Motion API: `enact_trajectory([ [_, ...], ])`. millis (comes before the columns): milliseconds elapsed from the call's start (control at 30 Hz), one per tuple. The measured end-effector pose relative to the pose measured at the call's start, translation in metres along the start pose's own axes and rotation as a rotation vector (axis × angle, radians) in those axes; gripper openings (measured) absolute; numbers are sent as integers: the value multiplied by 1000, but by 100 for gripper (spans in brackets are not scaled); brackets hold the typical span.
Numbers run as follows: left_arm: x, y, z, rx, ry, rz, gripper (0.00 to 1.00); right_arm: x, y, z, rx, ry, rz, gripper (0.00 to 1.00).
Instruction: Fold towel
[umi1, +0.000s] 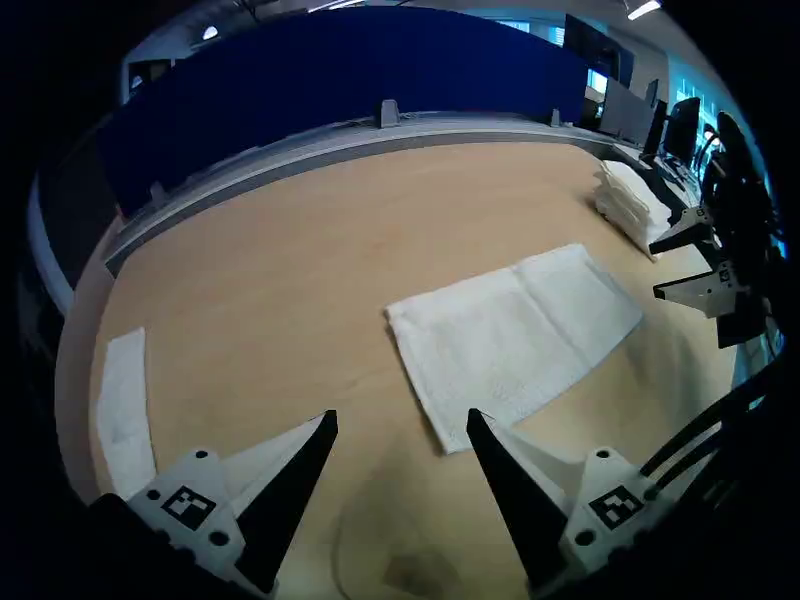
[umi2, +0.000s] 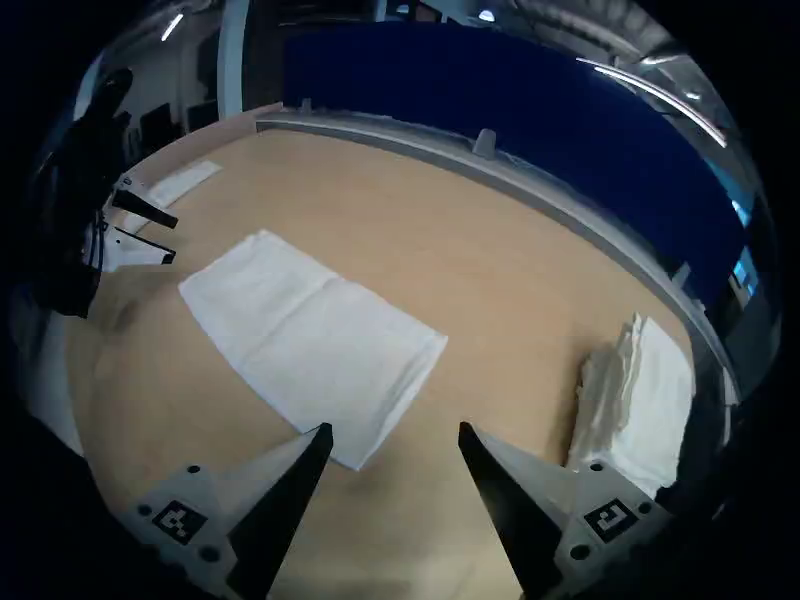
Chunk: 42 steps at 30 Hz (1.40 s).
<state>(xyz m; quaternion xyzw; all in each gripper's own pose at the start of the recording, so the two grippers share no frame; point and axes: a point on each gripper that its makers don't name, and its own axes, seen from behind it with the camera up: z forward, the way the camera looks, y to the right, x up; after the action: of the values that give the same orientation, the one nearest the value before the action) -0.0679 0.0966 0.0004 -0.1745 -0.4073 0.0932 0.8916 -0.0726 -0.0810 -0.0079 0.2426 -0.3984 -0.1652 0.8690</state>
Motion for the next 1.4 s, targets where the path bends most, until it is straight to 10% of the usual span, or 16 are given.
enact_trajectory([
  [1133,-87,-25,-88,165,-22,-227,96,-32,-27,20,51,-29,64,97],
  [1400,-98,-24,-97,169,-28,-234,96,-41,-39,24,78,-40,49,81],
])
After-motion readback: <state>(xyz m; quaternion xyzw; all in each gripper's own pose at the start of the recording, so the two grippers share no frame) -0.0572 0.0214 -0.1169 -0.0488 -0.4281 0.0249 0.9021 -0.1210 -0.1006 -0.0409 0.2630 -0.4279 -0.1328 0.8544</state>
